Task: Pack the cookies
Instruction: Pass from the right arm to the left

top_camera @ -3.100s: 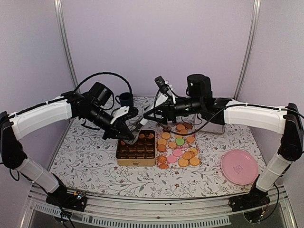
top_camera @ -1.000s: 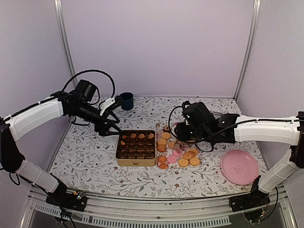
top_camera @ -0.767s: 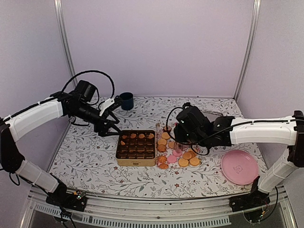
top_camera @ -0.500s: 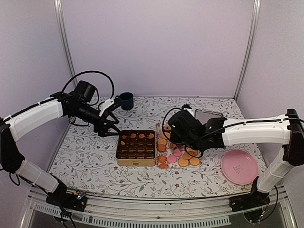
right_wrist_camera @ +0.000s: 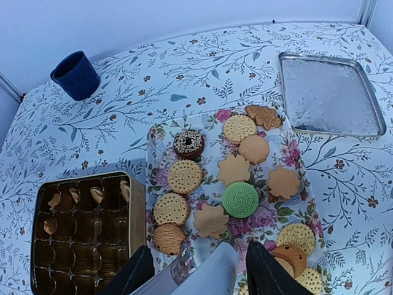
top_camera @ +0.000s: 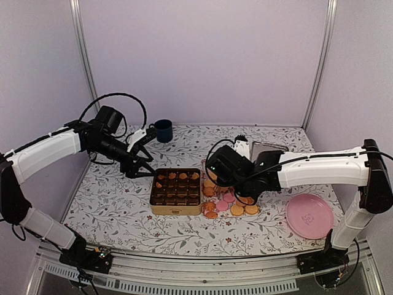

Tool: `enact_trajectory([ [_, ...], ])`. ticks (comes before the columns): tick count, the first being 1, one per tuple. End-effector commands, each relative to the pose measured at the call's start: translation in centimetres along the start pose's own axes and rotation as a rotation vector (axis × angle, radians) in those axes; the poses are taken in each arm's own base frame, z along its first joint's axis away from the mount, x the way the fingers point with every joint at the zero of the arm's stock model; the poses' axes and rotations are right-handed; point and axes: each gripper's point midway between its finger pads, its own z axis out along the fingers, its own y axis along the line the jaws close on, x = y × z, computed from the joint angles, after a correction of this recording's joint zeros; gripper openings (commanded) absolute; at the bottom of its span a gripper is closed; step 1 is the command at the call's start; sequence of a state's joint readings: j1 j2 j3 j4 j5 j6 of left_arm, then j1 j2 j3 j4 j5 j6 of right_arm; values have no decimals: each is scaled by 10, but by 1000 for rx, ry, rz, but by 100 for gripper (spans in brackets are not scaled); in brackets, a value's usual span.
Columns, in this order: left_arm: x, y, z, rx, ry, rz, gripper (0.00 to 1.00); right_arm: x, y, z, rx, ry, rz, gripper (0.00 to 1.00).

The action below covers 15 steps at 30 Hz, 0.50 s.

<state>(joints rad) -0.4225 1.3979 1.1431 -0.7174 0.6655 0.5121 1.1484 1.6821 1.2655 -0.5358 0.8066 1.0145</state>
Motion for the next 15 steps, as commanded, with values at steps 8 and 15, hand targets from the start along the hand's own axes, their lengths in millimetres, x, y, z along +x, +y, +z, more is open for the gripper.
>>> enact_trajectory([
  [8, -3, 0, -4, 0, -29, 17, 76, -22, 0, -16, 40, -90, -24, 50],
  [15, -3, -1, -4, 3, -30, 17, 76, -26, 7, -22, 35, -117, -56, 49],
])
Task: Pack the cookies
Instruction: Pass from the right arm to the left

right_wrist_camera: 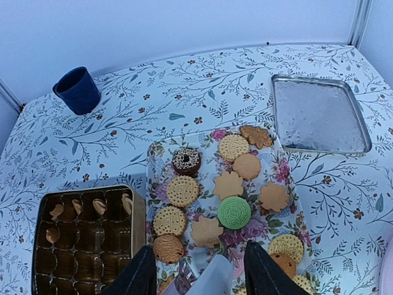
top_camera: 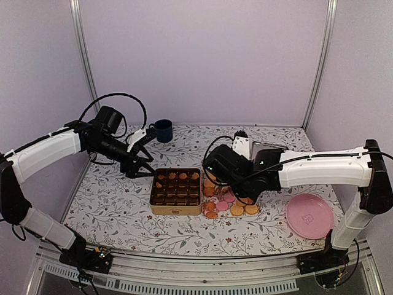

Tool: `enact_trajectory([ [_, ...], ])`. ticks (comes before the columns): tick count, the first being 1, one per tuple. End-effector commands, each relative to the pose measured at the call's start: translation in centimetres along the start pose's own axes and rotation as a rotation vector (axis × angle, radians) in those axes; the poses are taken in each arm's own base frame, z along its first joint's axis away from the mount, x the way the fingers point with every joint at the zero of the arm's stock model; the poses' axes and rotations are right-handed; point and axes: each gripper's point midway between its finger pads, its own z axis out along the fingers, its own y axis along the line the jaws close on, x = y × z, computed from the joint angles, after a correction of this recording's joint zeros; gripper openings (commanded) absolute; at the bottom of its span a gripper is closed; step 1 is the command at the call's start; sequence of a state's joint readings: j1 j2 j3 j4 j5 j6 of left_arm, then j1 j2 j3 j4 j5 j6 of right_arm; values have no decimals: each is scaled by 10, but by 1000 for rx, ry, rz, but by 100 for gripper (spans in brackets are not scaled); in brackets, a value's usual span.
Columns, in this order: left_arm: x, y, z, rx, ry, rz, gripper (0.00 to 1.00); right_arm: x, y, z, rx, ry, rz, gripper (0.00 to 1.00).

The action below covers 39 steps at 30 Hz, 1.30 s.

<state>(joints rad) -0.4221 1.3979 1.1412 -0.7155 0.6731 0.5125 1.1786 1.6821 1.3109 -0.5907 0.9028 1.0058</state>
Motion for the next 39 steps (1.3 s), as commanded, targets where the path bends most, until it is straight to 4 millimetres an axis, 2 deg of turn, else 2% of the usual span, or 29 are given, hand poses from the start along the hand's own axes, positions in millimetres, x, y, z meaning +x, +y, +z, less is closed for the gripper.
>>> enact_trajectory([
  [1, -2, 0, -4, -2, -26, 17, 76, -11, 5, -8, 9, -42, -32, 49],
  [13, 0, -1, -4, 2, -28, 18, 75, 2, 5, -4, 17, -23, -58, 40],
  [22, -3, -2, -2, 15, -37, 14, 75, -16, 18, -18, 44, -103, -153, 35],
  [27, -3, -2, -3, 13, -37, 16, 75, -11, 21, -19, 87, -101, -209, 34],
  [32, -3, -3, -2, 21, -39, 14, 75, -8, 10, -19, 129, -100, -191, 34],
  [39, -7, -10, 1, 67, -56, 6, 74, -24, 14, -25, 84, -131, -127, 33],
])
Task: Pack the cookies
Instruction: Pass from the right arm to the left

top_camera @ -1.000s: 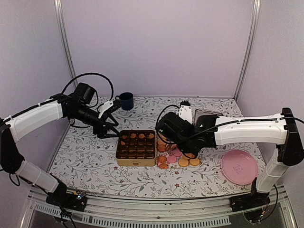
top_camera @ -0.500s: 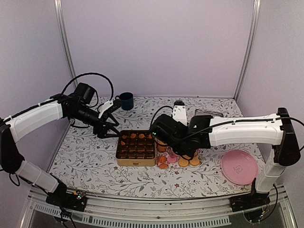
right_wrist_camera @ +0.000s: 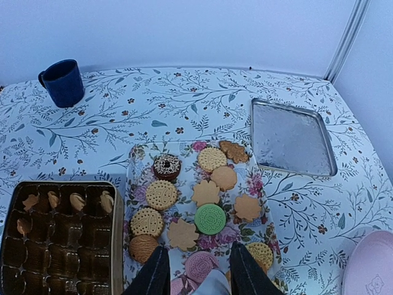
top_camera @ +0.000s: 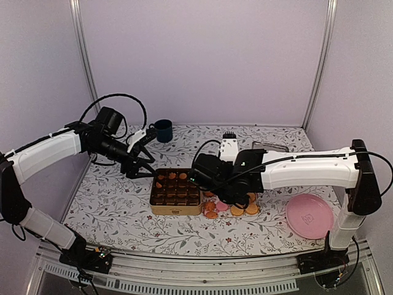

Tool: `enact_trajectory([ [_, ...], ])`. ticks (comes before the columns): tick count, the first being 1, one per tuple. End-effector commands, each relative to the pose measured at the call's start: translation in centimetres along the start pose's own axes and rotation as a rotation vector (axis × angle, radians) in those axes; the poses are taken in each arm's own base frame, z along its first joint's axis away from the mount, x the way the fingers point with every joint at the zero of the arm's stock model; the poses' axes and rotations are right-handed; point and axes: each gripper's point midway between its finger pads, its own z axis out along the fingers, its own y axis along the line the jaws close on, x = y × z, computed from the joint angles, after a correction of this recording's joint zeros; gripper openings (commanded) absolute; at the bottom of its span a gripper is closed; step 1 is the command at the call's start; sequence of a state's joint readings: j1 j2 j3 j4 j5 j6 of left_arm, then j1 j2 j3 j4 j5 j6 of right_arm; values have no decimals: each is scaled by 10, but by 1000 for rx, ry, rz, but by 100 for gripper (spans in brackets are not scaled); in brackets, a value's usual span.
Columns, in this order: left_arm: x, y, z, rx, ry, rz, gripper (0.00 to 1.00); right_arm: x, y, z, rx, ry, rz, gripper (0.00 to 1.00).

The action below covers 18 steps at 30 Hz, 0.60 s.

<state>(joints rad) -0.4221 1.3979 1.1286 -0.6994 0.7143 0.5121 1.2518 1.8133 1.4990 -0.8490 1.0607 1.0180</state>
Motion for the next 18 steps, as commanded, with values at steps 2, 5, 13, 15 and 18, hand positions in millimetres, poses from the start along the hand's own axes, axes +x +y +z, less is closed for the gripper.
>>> enact_trajectory([
  [2, -5, -9, 3, 53, -29, 3, 74, -28, -1, -10, -57, -60, 82, 33],
  [5, -9, -17, 10, 85, -32, 11, 74, -37, -2, -9, -108, -59, 120, 32],
  [13, -42, -66, 23, 322, -105, 46, 76, -89, 15, -31, -488, -152, 324, 31],
  [15, -43, -74, 31, 371, -102, 55, 77, -100, 17, -40, -550, -188, 334, 30],
  [18, -44, -77, 44, 411, -89, 58, 77, -110, 24, -51, -625, -212, 312, 29],
])
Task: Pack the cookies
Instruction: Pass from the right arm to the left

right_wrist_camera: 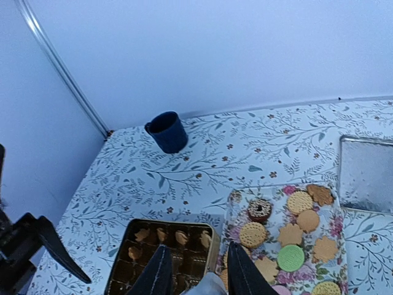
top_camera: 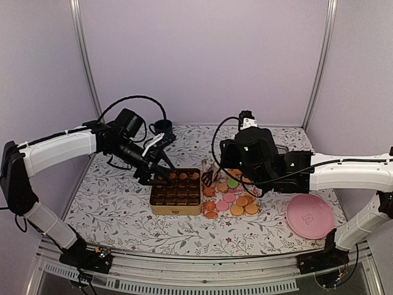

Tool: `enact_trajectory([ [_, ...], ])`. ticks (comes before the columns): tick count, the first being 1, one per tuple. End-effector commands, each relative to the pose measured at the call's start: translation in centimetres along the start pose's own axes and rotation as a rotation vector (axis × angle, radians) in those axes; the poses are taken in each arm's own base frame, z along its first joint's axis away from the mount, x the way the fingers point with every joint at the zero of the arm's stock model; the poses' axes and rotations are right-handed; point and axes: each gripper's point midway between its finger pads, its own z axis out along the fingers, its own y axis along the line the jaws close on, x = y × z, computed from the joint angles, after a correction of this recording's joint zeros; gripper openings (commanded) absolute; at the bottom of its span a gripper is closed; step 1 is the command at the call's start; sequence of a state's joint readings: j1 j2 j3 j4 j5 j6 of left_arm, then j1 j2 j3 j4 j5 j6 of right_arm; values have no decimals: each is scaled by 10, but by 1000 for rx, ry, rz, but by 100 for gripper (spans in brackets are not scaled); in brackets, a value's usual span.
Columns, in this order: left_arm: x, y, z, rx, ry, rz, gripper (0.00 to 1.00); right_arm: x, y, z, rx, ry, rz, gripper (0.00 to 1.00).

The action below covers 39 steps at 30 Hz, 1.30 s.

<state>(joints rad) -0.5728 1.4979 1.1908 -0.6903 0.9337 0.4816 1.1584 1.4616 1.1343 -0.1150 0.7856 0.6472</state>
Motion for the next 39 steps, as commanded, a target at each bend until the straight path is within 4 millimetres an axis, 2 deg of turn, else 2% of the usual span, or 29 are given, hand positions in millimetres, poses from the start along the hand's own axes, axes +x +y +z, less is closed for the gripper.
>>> enact_trajectory([
  [1, -15, -7, 16, 111, -33, 25, 78, -43, 49, -17, -254, -99, 43, 29],
  [6, -23, -5, 21, 143, -49, 45, 79, -48, 74, -30, -415, -100, 36, 29],
  [11, -23, -12, 18, 159, -52, 86, 77, -51, 88, -35, -484, -94, 17, 29],
  [15, -16, -10, 20, 154, -34, 80, 70, -51, 96, -37, -524, -93, 12, 29],
  [21, -5, 6, 23, 81, 9, 70, 61, -49, 108, -42, -586, -82, -14, 28],
  [24, -11, 2, 14, 69, 8, 105, 64, -45, 105, -40, -572, -69, -26, 28],
  [28, -16, -6, 2, 28, 30, 177, 76, -36, 98, -36, -541, -47, -44, 28],
  [31, -14, -6, -7, -23, 56, 217, 81, -32, 96, -36, -542, -40, -44, 28],
  [35, -9, -1, -7, -59, 66, 226, 82, -31, 104, -36, -572, -32, -44, 28],
  [39, -1, 5, 2, -36, 76, 185, 78, -33, 112, -36, -596, -32, -44, 29],
])
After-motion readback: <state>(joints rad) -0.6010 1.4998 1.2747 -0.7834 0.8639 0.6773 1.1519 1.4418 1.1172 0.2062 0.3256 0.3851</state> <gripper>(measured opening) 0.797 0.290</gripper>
